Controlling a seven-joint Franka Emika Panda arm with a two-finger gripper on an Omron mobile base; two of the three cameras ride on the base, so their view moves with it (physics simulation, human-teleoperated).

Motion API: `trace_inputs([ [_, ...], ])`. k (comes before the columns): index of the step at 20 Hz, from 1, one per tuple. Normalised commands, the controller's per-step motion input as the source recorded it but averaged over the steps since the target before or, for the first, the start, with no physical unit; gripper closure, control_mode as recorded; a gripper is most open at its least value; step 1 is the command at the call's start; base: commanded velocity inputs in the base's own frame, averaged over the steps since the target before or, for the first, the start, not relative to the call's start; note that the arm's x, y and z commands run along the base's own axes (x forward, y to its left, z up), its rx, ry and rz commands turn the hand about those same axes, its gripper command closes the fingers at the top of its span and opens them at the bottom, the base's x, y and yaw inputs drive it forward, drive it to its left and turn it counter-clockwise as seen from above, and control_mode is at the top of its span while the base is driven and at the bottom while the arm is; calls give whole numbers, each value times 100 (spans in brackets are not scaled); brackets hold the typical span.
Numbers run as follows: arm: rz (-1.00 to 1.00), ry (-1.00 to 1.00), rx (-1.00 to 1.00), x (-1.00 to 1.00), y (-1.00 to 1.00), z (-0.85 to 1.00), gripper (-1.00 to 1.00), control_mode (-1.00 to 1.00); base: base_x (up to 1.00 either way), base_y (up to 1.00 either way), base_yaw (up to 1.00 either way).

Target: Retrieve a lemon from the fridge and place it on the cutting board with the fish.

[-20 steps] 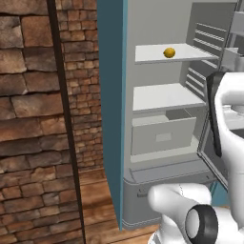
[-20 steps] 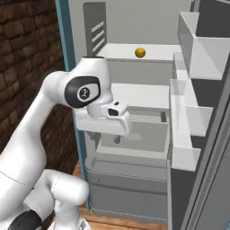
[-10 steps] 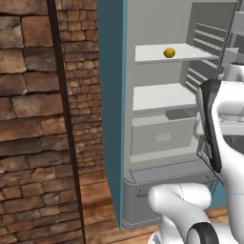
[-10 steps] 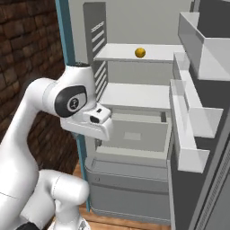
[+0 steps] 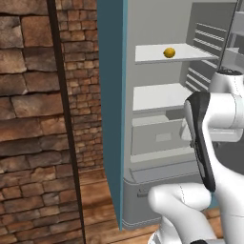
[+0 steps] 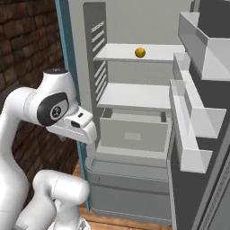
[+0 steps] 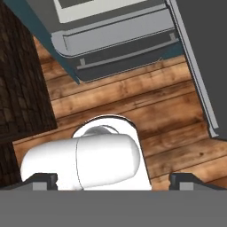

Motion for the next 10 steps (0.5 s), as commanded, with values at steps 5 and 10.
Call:
trace_inputs([
  [5, 2, -4, 0, 15, -4, -3, -100, -100, 0, 0, 0],
  [10, 9, -1, 0, 21, -21, -1, -100, 100, 15, -15, 6],
])
